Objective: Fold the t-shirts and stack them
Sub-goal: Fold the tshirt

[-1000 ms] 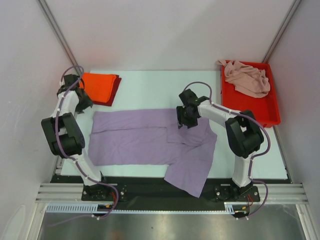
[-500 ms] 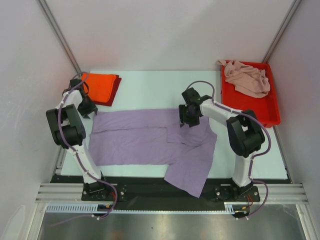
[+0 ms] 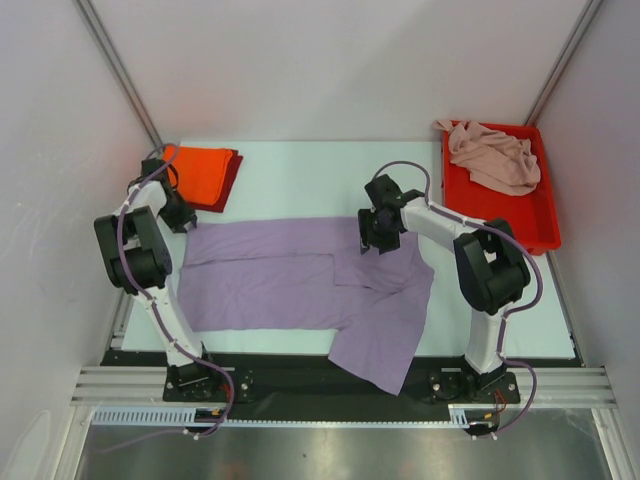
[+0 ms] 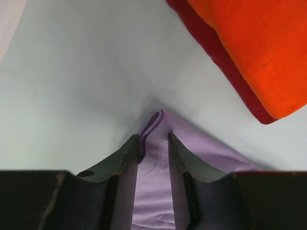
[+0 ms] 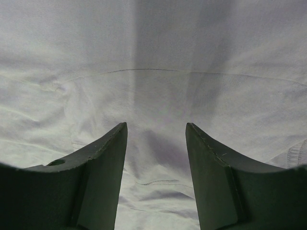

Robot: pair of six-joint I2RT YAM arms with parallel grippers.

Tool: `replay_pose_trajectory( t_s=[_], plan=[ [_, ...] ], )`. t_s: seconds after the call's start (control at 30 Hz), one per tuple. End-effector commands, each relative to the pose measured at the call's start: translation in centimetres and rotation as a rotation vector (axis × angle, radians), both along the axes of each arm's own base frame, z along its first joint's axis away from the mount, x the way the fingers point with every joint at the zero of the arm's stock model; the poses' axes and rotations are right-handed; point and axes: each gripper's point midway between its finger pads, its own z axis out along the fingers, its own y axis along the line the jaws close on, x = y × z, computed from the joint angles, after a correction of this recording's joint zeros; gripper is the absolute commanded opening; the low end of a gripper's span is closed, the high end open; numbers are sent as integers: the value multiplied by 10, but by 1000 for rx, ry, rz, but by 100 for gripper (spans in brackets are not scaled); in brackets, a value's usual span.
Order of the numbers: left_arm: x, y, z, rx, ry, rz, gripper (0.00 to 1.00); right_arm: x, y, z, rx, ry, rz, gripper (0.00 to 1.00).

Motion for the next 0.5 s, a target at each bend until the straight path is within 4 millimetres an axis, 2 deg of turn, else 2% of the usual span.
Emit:
replay_pose_trajectory(
  t_s=[0.0,0.07,0.1,0.17,0.23,0.27,0.47],
  plan=[
    [18,2,7,-13,-71,-7,35,9,4,11,18,-29,15,58],
    [21,2,4,-13,-74,-17,31,8,3,10,14,-26,17,58],
    [21,1,4,-14,-78,-22,24,7,2,8,6,-21,14,58],
    [27,2,14,-4,-121,-31,18,6,-4,1,-15,1,-6,58],
    [29,2,19,7,-159,-38,17,3,-7,-7,-27,21,-17,56],
    [30,4,30,19,-186,-37,17,-1,-11,-14,-35,38,-22,56],
    [32,6,42,50,-241,-40,16,-14,-19,-45,-16,128,-82,49]
  ],
)
